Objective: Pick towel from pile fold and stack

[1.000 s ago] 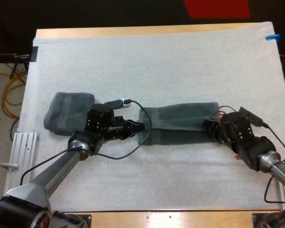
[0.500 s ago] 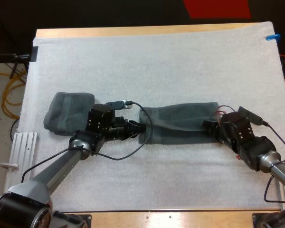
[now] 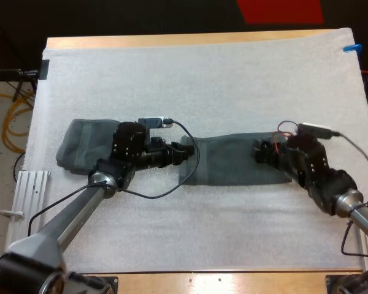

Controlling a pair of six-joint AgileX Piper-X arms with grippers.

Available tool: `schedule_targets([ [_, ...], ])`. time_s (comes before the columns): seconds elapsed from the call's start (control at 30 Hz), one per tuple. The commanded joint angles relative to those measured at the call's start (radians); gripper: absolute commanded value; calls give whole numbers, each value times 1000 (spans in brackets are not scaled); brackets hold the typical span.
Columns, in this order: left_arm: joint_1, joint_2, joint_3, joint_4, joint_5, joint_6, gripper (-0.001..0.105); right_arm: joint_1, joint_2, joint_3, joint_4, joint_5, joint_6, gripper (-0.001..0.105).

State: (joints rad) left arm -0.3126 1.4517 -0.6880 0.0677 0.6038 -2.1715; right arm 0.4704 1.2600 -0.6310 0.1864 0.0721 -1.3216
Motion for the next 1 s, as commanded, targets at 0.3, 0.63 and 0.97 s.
schedule_targets([
  [0.3, 2, -290, -128, 420, -131, 313, 71, -2, -109, -187, 318, 6, -168, 72],
  [0.63, 2, -585, -211, 748, -139, 293, 73, -2, -302, -286, 612, 6, -163, 72],
  [0.97, 2, -737, -211, 924, -165, 261, 73, -2, -431, -286, 793, 26, -95, 72],
])
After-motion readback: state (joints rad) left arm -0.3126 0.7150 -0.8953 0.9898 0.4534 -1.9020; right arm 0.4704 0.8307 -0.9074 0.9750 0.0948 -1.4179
